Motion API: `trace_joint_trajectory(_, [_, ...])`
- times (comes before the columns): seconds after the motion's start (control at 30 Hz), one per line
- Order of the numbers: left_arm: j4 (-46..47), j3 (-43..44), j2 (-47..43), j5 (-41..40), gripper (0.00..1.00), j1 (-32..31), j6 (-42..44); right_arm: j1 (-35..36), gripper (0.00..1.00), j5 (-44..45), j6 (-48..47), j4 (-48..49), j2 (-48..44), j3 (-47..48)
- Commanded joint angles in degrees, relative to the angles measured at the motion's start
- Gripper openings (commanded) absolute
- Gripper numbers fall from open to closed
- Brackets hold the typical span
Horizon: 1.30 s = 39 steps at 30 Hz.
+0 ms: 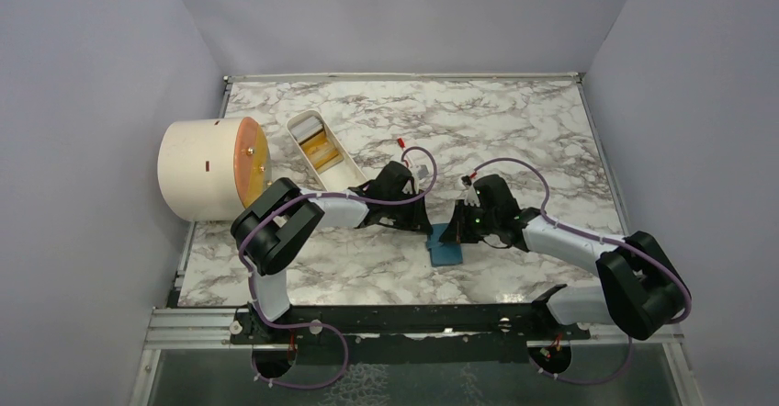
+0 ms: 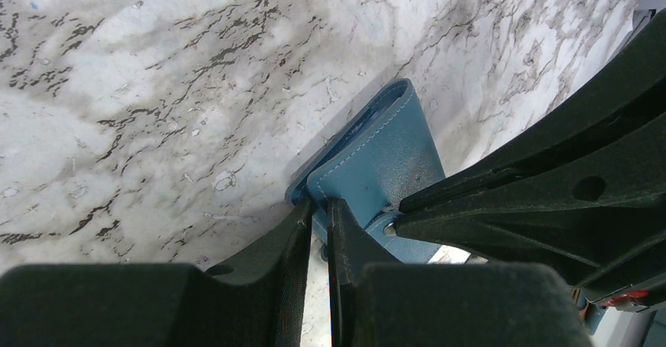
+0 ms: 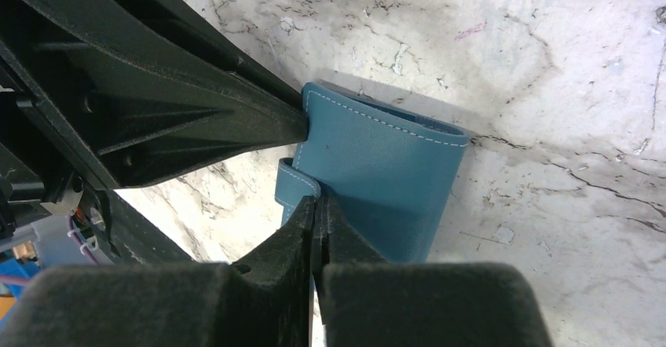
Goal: Put the credit cards into the card holder
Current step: Close the card holder at the center of the board.
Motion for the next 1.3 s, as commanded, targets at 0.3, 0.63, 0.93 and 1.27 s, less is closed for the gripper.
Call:
trace_joint_trajectory(0.3, [-3.1, 0.4, 2.3, -3.1, 0.15, 0.1, 2.0, 0.0, 0.01, 8.2, -1.8, -4.4, -0.3, 0.0])
trace_joint_trajectory(0.63, [-3.3, 0.7, 2.7, -3.1, 0.16, 0.2, 2.0, 0.1, 0.01, 6.6, -2.3, -4.5, -2.2, -0.3])
trace_joint_trajectory(0.93, [-3.4, 0.7, 2.7, -3.2, 0.15, 0.1, 2.0, 0.0, 0.01, 0.7, -0.1, -1.2, -2.7, -0.7])
trace_joint_trajectory(1.27, [-3.5, 0.6, 2.4, -3.0, 0.15, 0.2, 1.8, 0.1, 0.01, -0.1, 1.4, -0.2, -1.1, -0.5])
